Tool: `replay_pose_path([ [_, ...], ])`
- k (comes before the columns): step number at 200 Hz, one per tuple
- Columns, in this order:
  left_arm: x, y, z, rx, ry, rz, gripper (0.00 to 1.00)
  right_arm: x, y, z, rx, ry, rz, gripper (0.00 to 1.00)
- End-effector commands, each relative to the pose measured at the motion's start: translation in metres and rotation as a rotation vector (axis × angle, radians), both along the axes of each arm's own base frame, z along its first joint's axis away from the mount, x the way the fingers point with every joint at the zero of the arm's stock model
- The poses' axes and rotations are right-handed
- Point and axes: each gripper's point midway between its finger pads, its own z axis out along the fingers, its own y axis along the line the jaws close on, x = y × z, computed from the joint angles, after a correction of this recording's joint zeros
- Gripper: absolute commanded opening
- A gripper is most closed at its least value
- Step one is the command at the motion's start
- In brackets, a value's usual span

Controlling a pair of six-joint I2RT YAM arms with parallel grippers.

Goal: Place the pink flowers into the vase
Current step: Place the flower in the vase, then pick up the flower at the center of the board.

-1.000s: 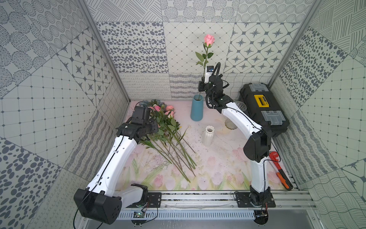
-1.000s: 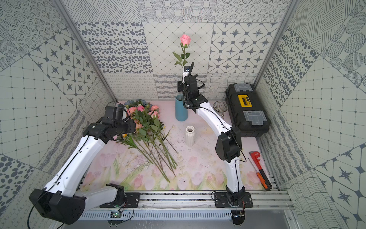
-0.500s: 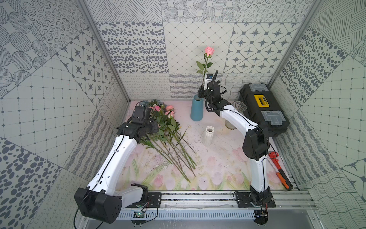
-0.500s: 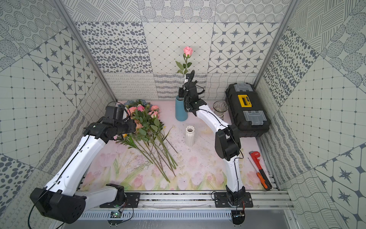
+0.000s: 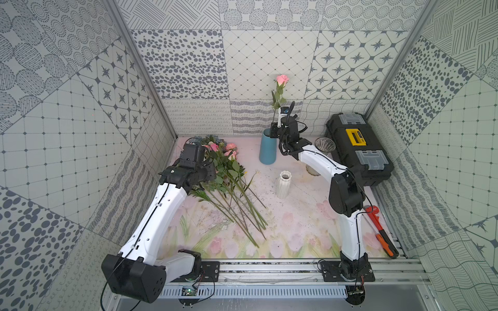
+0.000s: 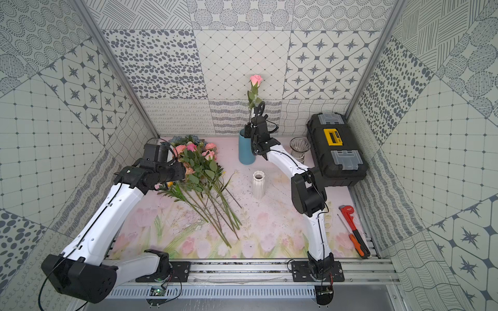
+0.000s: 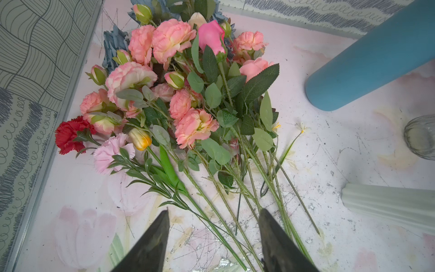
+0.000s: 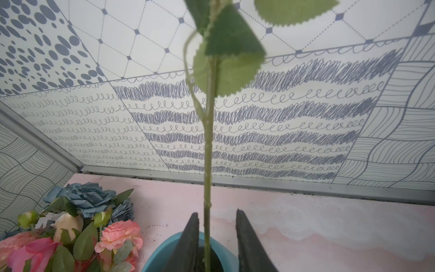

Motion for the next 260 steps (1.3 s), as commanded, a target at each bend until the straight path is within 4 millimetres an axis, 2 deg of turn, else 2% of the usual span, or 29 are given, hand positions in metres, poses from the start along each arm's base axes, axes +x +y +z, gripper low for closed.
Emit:
replay_pose_path([
  [1,0.001,0.003,0.0,-0.004,-0.001,0.02,0.62,-0.003,-0.003,0.012,0.019,-0.026,-0.005,0.41],
  [21,0.001,0.006,0.0,0.0,-0.003,0.035,0.63,-0.008,-0.007,0.017,0.011,-0.018,-0.013,0.51],
  [65,0.001,0.015,0.004,-0.016,-0.031,0.077,0.63,-0.034,-0.022,0.035,0.002,0.023,-0.024,0.59],
  [85,0.002,0.023,0.005,-0.038,-0.043,0.113,0.62,-0.054,-0.028,0.044,0.001,0.063,-0.016,0.6],
  [117,0.001,0.045,-0.001,-0.047,-0.034,0.222,0.57,-0.095,-0.035,0.045,0.018,0.176,0.025,0.61],
  [157,-0.004,0.055,-0.023,-0.177,0.055,0.32,0.55,-0.163,-0.03,0.026,-0.002,0.298,0.137,0.62],
  [191,-0.017,0.065,-0.045,-0.325,0.122,0.429,0.51,-0.216,-0.035,0.009,-0.001,0.378,0.217,0.62],
  [217,-0.026,0.068,-0.06,-0.348,0.154,0.499,0.48,-0.242,-0.035,-0.002,-0.034,0.432,0.255,0.62],
  [260,-0.047,0.068,-0.088,-0.43,0.202,0.644,0.46,-0.269,-0.042,-0.019,-0.065,0.491,0.3,0.63],
])
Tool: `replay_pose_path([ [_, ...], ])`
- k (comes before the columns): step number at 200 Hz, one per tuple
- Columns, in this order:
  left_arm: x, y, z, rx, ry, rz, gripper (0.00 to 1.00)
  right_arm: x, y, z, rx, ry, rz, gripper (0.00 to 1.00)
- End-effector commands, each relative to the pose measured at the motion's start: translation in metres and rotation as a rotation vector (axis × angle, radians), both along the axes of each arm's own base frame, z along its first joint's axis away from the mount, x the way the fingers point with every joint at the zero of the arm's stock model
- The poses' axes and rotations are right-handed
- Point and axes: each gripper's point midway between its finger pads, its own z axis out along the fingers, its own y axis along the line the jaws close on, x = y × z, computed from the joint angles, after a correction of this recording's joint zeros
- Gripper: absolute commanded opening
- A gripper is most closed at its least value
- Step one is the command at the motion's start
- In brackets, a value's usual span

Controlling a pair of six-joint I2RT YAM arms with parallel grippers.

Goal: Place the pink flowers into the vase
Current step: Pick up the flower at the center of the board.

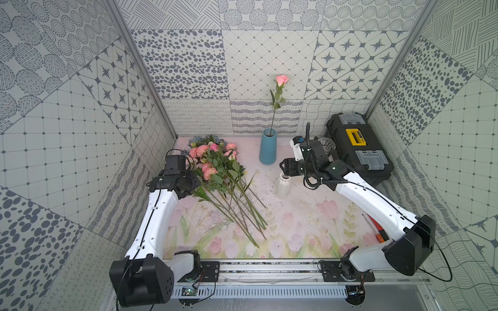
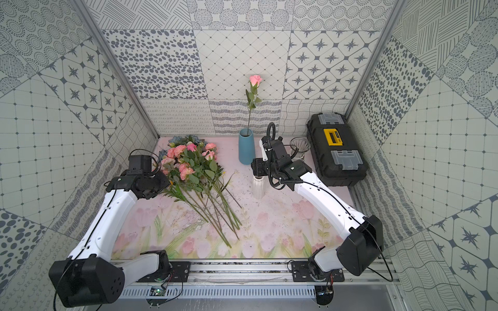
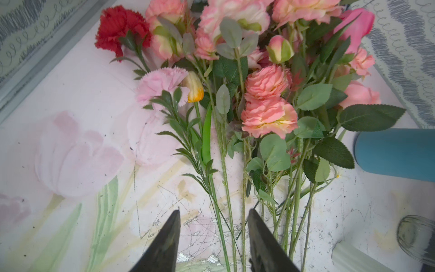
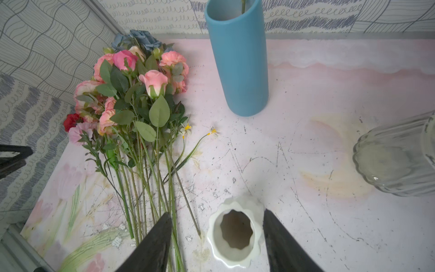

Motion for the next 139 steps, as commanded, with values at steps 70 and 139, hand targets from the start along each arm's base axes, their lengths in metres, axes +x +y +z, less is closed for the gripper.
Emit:
replay_pose_path([
  [70,0.014,-0.035,-0.023,-0.13,0.012,0.069,0.34,-0.039,-0.013,0.004,0.039,0.002,0.049,0.63],
  [139,0.076,-0.02,-0.029,-0.208,-0.051,0.167,0.19,-0.042,-0.017,0.021,0.068,-0.028,0.04,0.63],
])
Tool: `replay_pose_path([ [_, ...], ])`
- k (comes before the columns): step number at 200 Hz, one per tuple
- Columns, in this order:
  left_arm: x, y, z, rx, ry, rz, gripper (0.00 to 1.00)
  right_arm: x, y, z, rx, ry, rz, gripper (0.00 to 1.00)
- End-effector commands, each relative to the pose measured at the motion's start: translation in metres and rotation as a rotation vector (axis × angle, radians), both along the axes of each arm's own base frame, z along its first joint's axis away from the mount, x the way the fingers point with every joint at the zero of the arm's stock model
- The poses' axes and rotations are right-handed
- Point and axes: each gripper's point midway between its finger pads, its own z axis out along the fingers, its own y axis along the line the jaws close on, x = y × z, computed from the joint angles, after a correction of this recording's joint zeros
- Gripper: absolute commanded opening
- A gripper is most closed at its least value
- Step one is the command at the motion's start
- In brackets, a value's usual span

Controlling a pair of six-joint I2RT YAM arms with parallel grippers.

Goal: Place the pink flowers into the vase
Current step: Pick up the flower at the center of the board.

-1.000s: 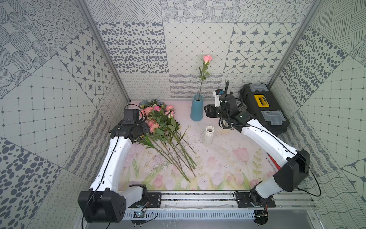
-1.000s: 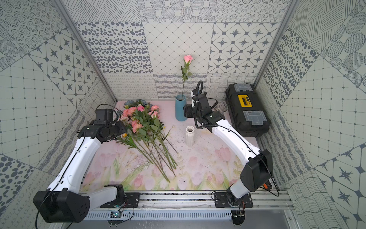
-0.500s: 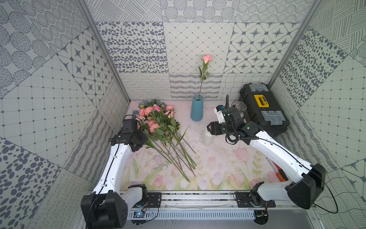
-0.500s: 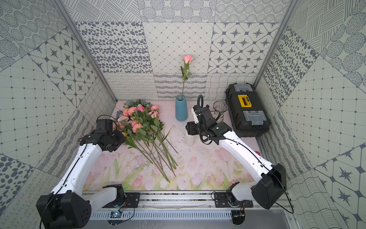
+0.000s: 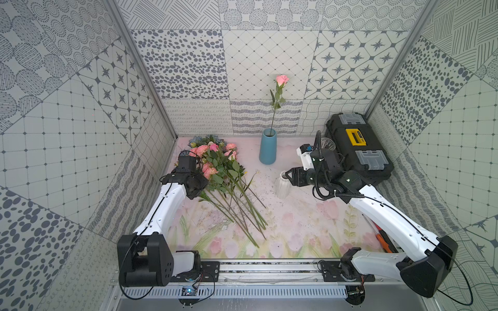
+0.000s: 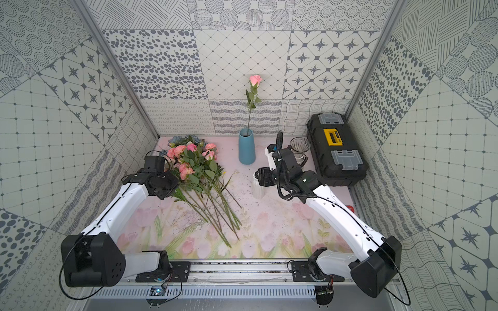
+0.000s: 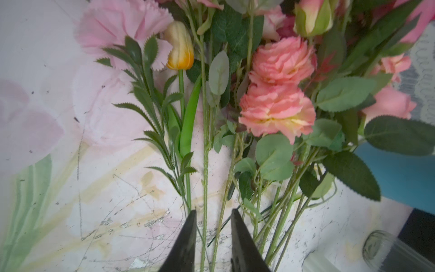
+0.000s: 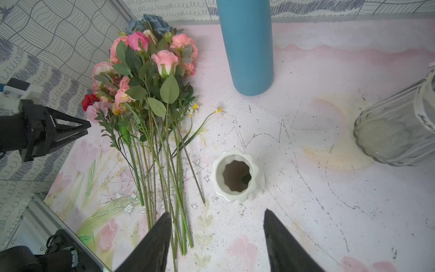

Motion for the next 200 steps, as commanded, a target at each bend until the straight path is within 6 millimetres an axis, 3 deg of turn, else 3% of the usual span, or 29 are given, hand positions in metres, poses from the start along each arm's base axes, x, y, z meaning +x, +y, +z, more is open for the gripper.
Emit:
replay_pose_path([
  [1,0.045,0.006,0.012,-0.047,-0.102,0.062,0.19,-0.002,0.001,0.014,0.035,-0.026,0.003,0.63],
  [31,0.047,0.0,-0.002,-0.079,-0.083,0.054,0.18,-0.002,-0.001,0.018,0.042,-0.031,-0.007,0.63],
  [82,0.01,-0.029,-0.041,-0.13,0.002,0.008,0.21,-0.002,0.002,0.021,0.056,-0.023,-0.001,0.63],
  [129,0.002,-0.05,-0.068,-0.186,0.013,-0.036,0.19,-0.001,0.004,0.024,0.058,-0.021,-0.002,0.63],
  [200,0.009,-0.077,-0.071,-0.255,-0.065,-0.12,0.2,0.001,0.003,0.025,0.057,-0.021,-0.01,0.63],
])
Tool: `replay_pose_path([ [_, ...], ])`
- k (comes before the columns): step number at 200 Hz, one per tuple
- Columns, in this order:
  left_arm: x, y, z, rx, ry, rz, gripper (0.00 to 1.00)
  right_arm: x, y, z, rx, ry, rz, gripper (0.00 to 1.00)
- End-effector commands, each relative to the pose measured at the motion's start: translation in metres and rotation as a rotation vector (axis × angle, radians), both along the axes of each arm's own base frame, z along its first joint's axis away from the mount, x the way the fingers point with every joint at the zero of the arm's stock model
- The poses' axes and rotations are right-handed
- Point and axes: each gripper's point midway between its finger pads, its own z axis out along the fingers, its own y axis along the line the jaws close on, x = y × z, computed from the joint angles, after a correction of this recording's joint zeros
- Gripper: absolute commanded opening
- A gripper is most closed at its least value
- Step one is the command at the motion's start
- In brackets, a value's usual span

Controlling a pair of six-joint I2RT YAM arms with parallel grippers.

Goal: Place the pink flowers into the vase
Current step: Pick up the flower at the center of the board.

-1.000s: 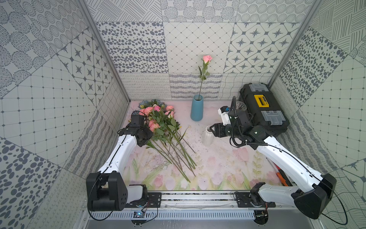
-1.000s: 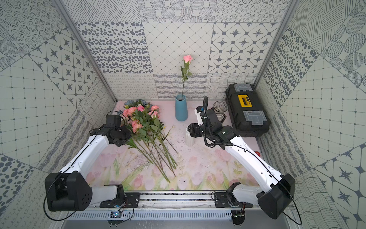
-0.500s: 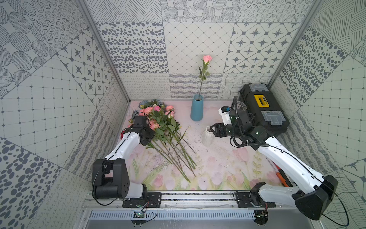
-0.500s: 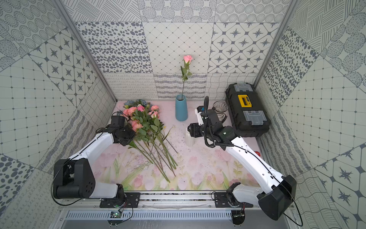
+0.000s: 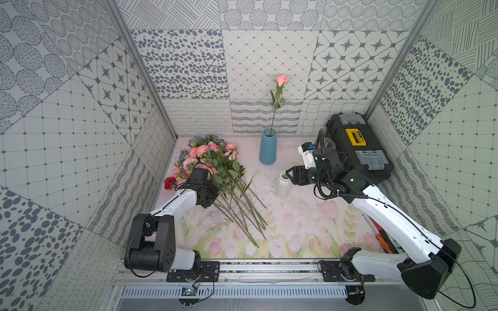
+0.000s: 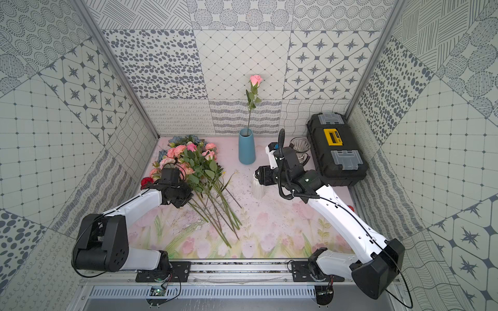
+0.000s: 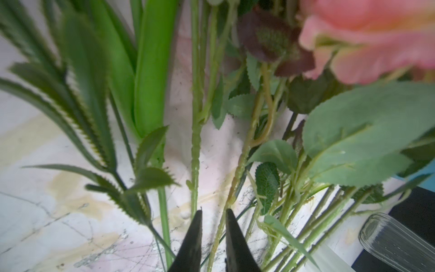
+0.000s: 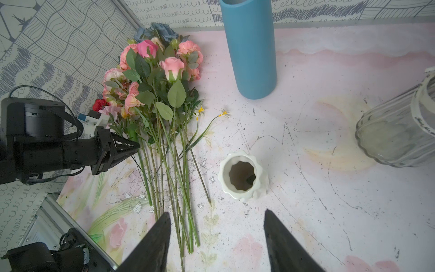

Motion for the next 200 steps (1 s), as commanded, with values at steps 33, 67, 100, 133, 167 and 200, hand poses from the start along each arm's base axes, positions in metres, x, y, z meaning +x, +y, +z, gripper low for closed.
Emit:
replay_pose_path([
  [33,0.027,-0.026,0.006,-0.109,-0.109,-0.055,0.2,0.005,0.003,0.011,0.03,-0.018,-0.01,0.64],
  [67,0.031,-0.025,-0.004,-0.102,-0.094,-0.052,0.2,0.004,0.001,0.011,0.025,-0.02,-0.012,0.64],
  [100,0.032,-0.026,-0.016,-0.097,-0.072,-0.053,0.19,0.005,0.0,0.01,0.02,-0.02,-0.017,0.64],
  [133,0.03,-0.025,-0.027,-0.084,-0.049,-0.054,0.18,0.005,0.0,0.007,0.02,-0.016,-0.017,0.64],
  [167,0.025,-0.02,-0.029,-0.048,-0.04,-0.043,0.11,0.006,0.0,0.007,0.018,-0.017,-0.021,0.64],
  [200,0.023,-0.014,-0.014,0.006,-0.067,-0.038,0.02,0.007,0.002,0.006,0.024,-0.012,-0.017,0.64],
])
